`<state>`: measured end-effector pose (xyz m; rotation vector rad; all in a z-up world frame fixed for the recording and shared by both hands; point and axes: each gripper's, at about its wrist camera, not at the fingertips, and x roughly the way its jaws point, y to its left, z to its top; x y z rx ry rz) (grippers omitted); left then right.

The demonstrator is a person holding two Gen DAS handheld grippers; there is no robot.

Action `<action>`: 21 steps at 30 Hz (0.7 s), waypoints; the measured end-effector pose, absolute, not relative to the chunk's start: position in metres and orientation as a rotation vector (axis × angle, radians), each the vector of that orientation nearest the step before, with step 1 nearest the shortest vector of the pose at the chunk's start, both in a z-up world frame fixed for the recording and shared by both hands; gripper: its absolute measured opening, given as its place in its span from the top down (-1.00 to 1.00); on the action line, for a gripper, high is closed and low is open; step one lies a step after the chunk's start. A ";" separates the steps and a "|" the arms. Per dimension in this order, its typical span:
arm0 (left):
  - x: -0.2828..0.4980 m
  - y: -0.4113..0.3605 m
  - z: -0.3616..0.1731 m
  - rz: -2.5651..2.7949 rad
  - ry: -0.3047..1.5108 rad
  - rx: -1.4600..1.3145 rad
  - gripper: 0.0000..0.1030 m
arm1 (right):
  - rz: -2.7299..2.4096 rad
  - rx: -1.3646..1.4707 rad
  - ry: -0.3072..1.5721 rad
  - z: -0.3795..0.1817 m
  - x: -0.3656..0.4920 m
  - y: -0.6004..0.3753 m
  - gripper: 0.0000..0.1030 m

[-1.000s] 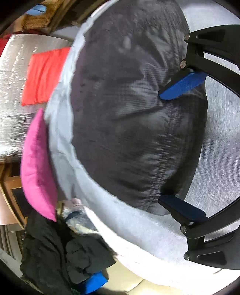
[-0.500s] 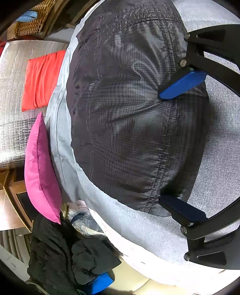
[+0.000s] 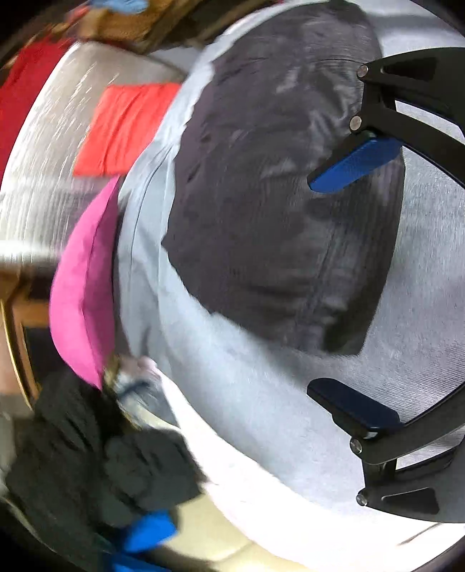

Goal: Fold large clothes

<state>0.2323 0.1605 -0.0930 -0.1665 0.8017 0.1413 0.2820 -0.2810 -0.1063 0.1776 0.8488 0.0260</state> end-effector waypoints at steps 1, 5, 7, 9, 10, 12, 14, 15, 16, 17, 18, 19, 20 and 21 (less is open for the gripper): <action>0.233 0.163 -0.096 0.144 0.810 -0.176 -1.00 | 0.024 0.183 0.845 -0.108 0.279 -0.287 -1.00; 0.241 0.156 -0.122 0.136 0.900 -0.123 -1.00 | 0.039 0.171 0.823 -0.103 0.282 -0.278 -1.00; 0.242 0.155 -0.132 0.115 0.930 -0.144 -1.00 | 0.031 0.113 0.864 -0.114 0.287 -0.265 -1.00; 0.240 0.156 -0.130 0.116 0.929 -0.169 -1.00 | 0.004 0.047 0.915 -0.128 0.292 -0.256 -1.00; 0.238 0.157 -0.126 0.113 0.926 -0.168 -1.00 | 0.002 0.052 0.906 -0.126 0.290 -0.257 -1.00; 0.235 0.158 -0.116 0.119 0.894 -0.141 -1.00 | 0.005 0.082 0.911 -0.119 0.288 -0.261 -1.00; 0.233 0.162 -0.106 0.137 0.853 -0.139 -1.00 | -0.010 0.110 0.885 -0.107 0.283 -0.270 -1.00; 0.232 0.165 -0.102 0.140 0.835 -0.153 -1.00 | -0.014 0.126 0.856 -0.098 0.280 -0.273 -1.00; 0.230 0.168 -0.097 0.143 0.818 -0.177 -1.00 | -0.010 0.135 0.834 -0.092 0.278 -0.275 -1.00; 0.230 0.170 -0.095 0.144 0.810 -0.195 -1.00 | -0.007 0.139 0.821 -0.088 0.276 -0.274 -1.00; 0.230 0.170 -0.094 0.145 0.806 -0.203 -1.00 | -0.001 0.143 0.803 -0.083 0.276 -0.272 -1.00; 0.230 0.170 -0.092 0.146 0.800 -0.206 -1.00 | 0.007 0.146 0.789 -0.079 0.275 -0.269 -1.00; 0.231 0.168 -0.092 0.147 0.794 -0.204 -1.00 | 0.019 0.144 0.773 -0.076 0.275 -0.264 -1.00; 0.235 0.165 -0.092 0.147 0.794 -0.200 -1.00 | 0.027 0.140 0.769 -0.074 0.276 -0.258 -1.00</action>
